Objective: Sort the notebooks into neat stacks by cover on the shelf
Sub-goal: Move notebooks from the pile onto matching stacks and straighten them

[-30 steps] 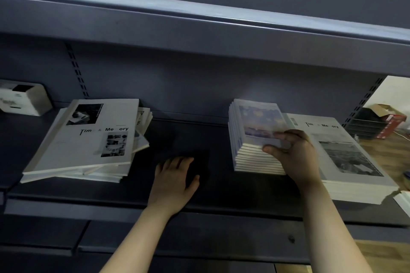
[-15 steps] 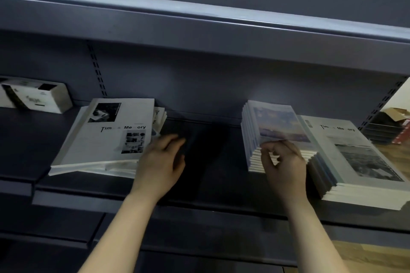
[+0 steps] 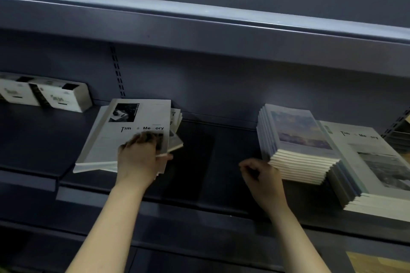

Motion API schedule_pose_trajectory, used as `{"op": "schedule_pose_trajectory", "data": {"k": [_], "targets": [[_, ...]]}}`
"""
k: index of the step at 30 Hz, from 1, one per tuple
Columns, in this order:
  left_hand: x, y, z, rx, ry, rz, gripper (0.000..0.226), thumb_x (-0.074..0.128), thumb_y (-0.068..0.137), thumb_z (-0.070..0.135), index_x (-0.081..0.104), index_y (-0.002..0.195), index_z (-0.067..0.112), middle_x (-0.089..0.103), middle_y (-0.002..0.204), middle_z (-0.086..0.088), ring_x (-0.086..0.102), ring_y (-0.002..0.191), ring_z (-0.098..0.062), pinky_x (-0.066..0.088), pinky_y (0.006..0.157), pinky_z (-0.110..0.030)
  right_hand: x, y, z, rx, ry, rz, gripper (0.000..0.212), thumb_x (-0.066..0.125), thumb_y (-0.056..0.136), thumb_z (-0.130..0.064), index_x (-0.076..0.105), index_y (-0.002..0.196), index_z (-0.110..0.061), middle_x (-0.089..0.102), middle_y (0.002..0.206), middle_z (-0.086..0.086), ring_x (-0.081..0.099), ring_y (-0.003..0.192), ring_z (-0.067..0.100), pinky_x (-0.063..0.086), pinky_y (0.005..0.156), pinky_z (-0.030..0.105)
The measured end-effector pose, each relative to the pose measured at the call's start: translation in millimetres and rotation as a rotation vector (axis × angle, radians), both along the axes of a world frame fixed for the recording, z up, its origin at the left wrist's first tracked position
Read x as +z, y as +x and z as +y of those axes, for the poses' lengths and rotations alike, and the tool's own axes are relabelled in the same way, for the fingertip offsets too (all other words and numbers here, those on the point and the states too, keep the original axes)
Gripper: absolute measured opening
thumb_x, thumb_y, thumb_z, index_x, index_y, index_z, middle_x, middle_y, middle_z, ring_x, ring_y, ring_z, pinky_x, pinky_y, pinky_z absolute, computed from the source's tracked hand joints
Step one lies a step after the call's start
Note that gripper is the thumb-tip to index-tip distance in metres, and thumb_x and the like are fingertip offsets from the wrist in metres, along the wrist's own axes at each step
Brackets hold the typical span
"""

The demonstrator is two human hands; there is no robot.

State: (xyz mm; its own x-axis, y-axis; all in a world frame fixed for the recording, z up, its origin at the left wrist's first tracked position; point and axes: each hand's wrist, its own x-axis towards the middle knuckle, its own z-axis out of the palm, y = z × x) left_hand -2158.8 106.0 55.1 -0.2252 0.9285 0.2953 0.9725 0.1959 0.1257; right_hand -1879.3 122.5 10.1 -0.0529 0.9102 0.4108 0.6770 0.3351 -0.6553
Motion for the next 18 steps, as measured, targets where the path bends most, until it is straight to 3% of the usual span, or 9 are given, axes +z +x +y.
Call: {"op": "schedule_pose_trajectory", "data": {"k": [2,4,7,10,13,16,18], "targets": [[8.6,-0.6,-2.4,-0.028,0.098,-0.055,0.033,0.053,0.090,0.046,0.063,0.108,0.020,0.068,0.102,-0.002,0.064,0.090,-0.025,0.044,0.070,-0.031,-2.0,-0.9,0.9,0.000,-0.015,0.019,0.019,0.071,0.080,-0.001,0.074,0.086,-0.019,0.070,0.081,-0.010,0.064,0.073,0.004,0.042,0.069,0.003],[12.1,2.1,-5.9,-0.031,0.207,-0.062,0.020,0.057,0.090,0.033,0.068,0.094,0.016,0.070,0.085,-0.009,0.065,0.074,-0.032,0.040,0.060,-0.031,-2.9,-0.9,1.0,0.007,-0.045,0.033,0.019,0.070,0.081,-0.002,0.074,0.085,-0.020,0.068,0.078,-0.014,0.062,0.069,0.000,0.041,0.068,0.003],[11.8,10.9,-11.9,-0.086,0.371,-0.106,0.008,0.072,0.080,0.021,0.072,0.079,0.013,0.067,0.067,-0.010,0.063,0.057,-0.032,0.036,0.053,-0.026,-4.2,-0.3,0.5,0.020,-0.144,0.109,0.021,0.067,0.084,-0.006,0.072,0.084,-0.026,0.068,0.072,-0.014,0.063,0.060,0.002,0.048,0.065,0.015],[10.7,25.3,-15.1,-0.157,0.518,-0.137,0.011,0.079,0.073,0.019,0.070,0.071,0.012,0.064,0.063,-0.005,0.060,0.053,-0.028,0.034,0.049,-0.022,-1.8,-5.2,-1.1,0.065,-0.331,0.311,0.017,0.063,0.090,-0.014,0.071,0.083,-0.028,0.071,0.073,-0.004,0.067,0.059,0.007,0.053,0.059,0.023],[12.8,50.2,-16.8,-0.247,0.669,-0.145,0.010,0.078,0.073,0.016,0.068,0.069,0.014,0.063,0.065,-0.002,0.059,0.056,-0.023,0.039,0.046,-0.023,8.1,-14.6,-3.5,0.139,-0.474,0.537,0.017,0.058,0.094,-0.030,0.071,0.091,-0.020,0.073,0.087,0.008,0.071,0.069,0.015,0.055,0.060,0.025],[15.8,75.1,-18.7,-0.350,0.775,-0.156,0.010,0.072,0.076,0.016,0.068,0.068,0.013,0.063,0.066,-0.001,0.060,0.059,-0.020,0.042,0.048,-0.024,19.3,-23.2,-4.1,0.290,-0.660,0.740,0.051,0.051,0.081,-0.059,0.066,0.109,-0.019,0.074,0.099,0.009,0.073,0.088,0.026,0.058,0.069,0.032],[15.7,90.6,-21.5,-0.431,0.819,-0.192,0.009,0.073,0.075,0.012,0.068,0.067,0.012,0.064,0.067,-0.001,0.060,0.061,-0.020,0.046,0.050,-0.026,27.2,-29.8,-1.6,0.409,-0.803,0.867,0.066,0.045,0.078,-0.068,0.064,0.118,-0.020,0.073,0.107,0.010,0.071,0.096,0.029,0.058,0.075,0.038]]}}
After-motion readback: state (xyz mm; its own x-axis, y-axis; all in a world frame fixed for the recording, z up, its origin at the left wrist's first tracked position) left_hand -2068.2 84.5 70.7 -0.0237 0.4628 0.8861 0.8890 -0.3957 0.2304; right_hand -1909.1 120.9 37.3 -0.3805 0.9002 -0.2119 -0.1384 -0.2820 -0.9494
